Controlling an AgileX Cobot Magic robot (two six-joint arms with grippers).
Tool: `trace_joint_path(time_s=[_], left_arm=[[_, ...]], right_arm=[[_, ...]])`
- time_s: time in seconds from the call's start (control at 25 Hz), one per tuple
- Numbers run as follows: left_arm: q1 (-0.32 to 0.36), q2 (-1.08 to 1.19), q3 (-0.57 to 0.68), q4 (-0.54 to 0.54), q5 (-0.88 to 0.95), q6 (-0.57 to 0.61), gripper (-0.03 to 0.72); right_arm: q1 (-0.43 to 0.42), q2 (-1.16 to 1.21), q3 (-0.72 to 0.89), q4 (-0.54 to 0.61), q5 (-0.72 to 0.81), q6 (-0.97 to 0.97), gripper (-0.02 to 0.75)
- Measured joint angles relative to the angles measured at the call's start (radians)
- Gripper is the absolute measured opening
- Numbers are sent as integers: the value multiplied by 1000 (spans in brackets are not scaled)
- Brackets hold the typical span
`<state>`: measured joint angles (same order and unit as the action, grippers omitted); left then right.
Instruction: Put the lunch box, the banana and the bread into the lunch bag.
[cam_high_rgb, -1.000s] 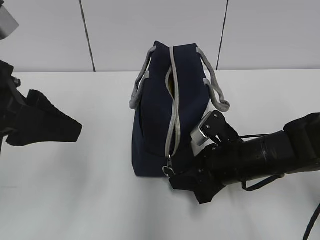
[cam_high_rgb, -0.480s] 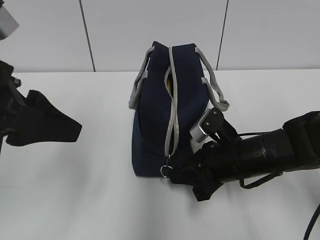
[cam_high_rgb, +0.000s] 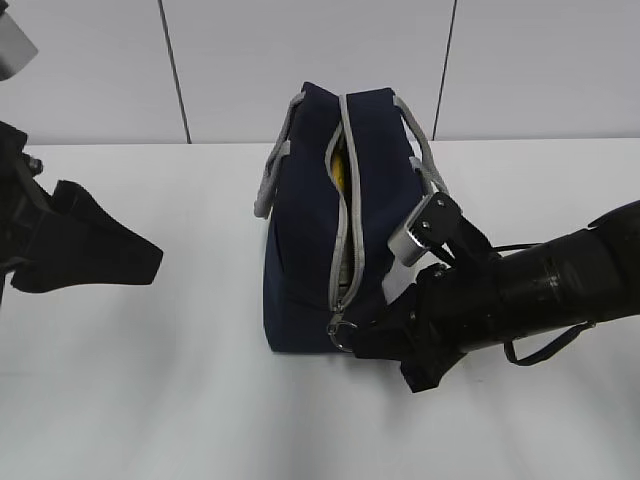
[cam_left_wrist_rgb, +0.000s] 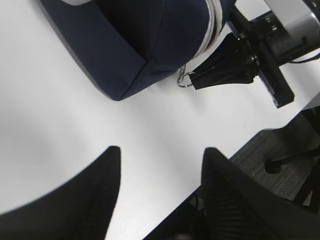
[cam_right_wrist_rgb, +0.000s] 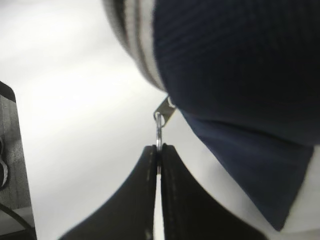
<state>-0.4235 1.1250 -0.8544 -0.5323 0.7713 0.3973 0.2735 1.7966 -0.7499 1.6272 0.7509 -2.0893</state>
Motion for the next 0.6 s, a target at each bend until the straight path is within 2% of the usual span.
trace_joint_path(time_s=[0.32,0.6], left_arm=[[0,0,0,0,2,0,371],[0,0,0,-7,16,0,371]], right_arm=[[0,-110,0,-219,-34,252,0],[0,-212,0,-268,-34,315,0]])
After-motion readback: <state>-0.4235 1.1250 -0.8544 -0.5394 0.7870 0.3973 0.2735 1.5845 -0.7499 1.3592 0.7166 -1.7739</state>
